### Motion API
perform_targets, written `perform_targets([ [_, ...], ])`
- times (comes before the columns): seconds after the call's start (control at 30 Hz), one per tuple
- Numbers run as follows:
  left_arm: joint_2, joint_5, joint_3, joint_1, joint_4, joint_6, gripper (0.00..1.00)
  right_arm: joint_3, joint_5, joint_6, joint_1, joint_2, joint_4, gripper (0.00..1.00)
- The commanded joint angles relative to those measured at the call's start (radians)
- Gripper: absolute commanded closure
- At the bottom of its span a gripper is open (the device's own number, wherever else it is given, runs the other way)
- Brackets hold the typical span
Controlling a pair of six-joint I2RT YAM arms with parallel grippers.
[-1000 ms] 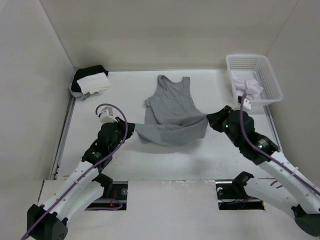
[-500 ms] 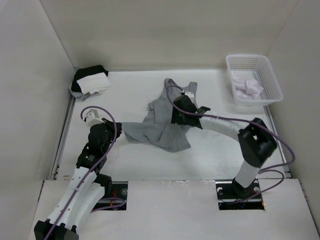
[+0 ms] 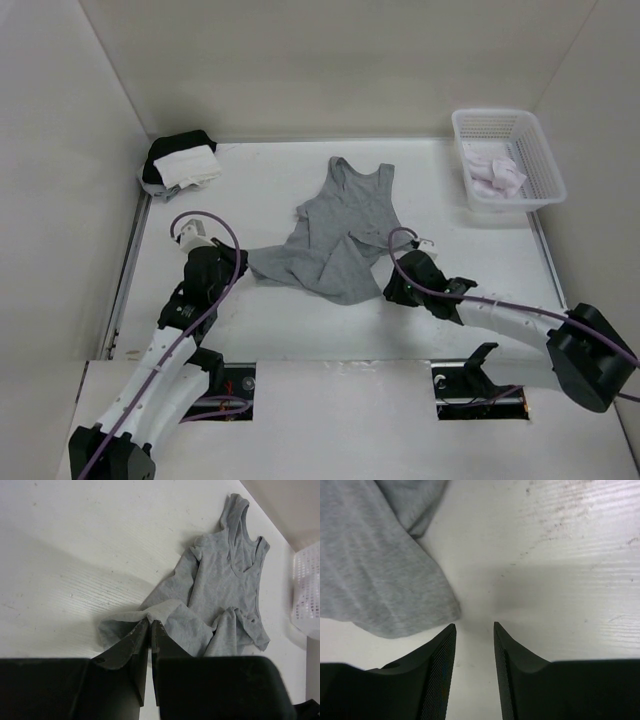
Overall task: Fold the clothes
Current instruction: Flatten the tank top out
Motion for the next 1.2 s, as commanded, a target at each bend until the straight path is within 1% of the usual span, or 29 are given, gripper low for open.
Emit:
perform_targets([
  [0.0,-0.006,0.001,-0.008,-0.01,0.039,0.011,0.97,0.026,-0.028,0.013,-0.004,0.025,0.07,0.59],
  [0.2,0.001,0.004,-0.012,-0.026,0.046,0.002,0.97,0.053,-0.052,-0.009,-0.004,0.126,0.125,0.58],
  [0.37,-0.001,-0.001,-0.015,-0.034,0.049,0.002,0.97,0.054,-0.069,-0.009,-0.005,0.16,0.142,0.61],
  [0.6,0.001,0.002,-0.014,-0.031,0.056,0.003,0.97,0.034,-0.112,0.016,-0.011,0.168,0.168,0.79],
  [0.67,0.001,0.001,-0.012,-0.031,0.056,0.005,0.97,0.025,-0.13,0.022,-0.02,0.179,0.192,0.82],
  [0.77,0.004,-0.001,-0.012,-0.03,0.069,0.005,0.97,0.017,-0.131,0.032,-0.034,0.182,0.229,0.95],
  [0.83,0.007,-0.001,-0.011,-0.028,0.075,0.0,0.97,0.007,-0.1,0.034,-0.028,0.128,0.252,0.99],
  [0.9,0.008,0.001,0.008,-0.027,0.082,-0.005,0.97,0.007,-0.051,0.028,-0.022,0.017,0.229,1.0],
  [0.93,0.005,0.001,0.024,-0.03,0.085,-0.011,0.98,0.017,-0.028,0.025,-0.014,-0.061,0.188,1.0],
  [1.03,-0.015,-0.008,0.113,-0.054,0.093,-0.014,1.0,0.101,0.058,-0.001,0.034,-0.299,-0.005,1.0],
  [1.07,-0.028,-0.016,0.159,-0.068,0.087,-0.014,1.0,0.175,0.108,-0.015,0.071,-0.402,-0.112,1.0],
  [1.1,-0.045,-0.025,0.198,-0.079,0.082,-0.009,1.0,0.23,0.147,-0.027,0.099,-0.453,-0.174,1.0],
  [1.17,-0.088,-0.076,0.308,-0.114,0.069,0.009,1.0,0.403,0.271,-0.079,0.183,-0.541,-0.319,1.0],
])
